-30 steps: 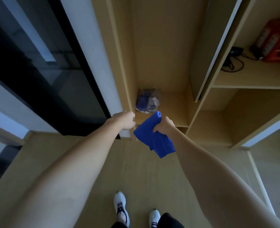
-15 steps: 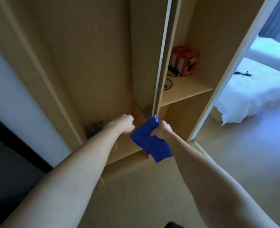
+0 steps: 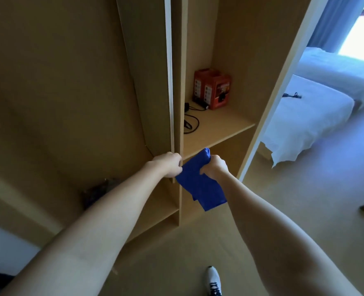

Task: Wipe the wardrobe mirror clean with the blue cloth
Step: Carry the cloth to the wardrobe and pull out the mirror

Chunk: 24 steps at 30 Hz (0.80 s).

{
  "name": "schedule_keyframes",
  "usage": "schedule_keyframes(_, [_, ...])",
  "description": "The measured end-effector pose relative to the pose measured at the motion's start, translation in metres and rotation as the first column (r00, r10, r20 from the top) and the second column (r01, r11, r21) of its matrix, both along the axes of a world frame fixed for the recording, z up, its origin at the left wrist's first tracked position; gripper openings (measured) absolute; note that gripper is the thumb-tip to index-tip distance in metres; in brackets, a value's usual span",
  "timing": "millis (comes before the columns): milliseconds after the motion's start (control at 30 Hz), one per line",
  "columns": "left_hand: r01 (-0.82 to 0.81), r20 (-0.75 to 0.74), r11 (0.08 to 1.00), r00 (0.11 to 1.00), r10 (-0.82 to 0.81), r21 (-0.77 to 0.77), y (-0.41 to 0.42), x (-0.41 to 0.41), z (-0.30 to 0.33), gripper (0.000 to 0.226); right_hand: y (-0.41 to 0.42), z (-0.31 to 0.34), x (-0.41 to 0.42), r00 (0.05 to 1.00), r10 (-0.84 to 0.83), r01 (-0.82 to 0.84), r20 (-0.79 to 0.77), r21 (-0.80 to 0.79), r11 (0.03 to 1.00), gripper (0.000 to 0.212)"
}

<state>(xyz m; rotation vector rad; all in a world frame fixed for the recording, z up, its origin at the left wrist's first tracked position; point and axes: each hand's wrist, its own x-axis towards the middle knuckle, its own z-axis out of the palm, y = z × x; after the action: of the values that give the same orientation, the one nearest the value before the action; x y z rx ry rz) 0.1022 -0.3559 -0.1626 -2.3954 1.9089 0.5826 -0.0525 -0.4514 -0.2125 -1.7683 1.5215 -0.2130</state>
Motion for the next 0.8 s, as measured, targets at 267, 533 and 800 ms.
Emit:
schedule_keyframes(267, [-0.104,0.006,0.995,0.995,0.104,-0.010,-0.138,-0.024,-0.010,0.022,-0.151,0.007,-0.007,0.951,-0.101,0.090,0.292,0.052,0.995,0.028])
schedule_keyframes(533, [-0.187,-0.019,0.982,0.982,0.187,0.017,-0.221,-0.019,-0.015,0.015,-0.242,0.006,0.004,0.826,-0.278,0.133,0.491,0.310,0.941,0.033])
schedule_keyframes(800, [-0.226,0.044,0.972,0.974,0.224,0.069,-0.272,0.009,-0.031,0.014,-0.289,-0.036,0.027,0.854,-0.295,0.097,0.428,0.426,0.899,0.014])
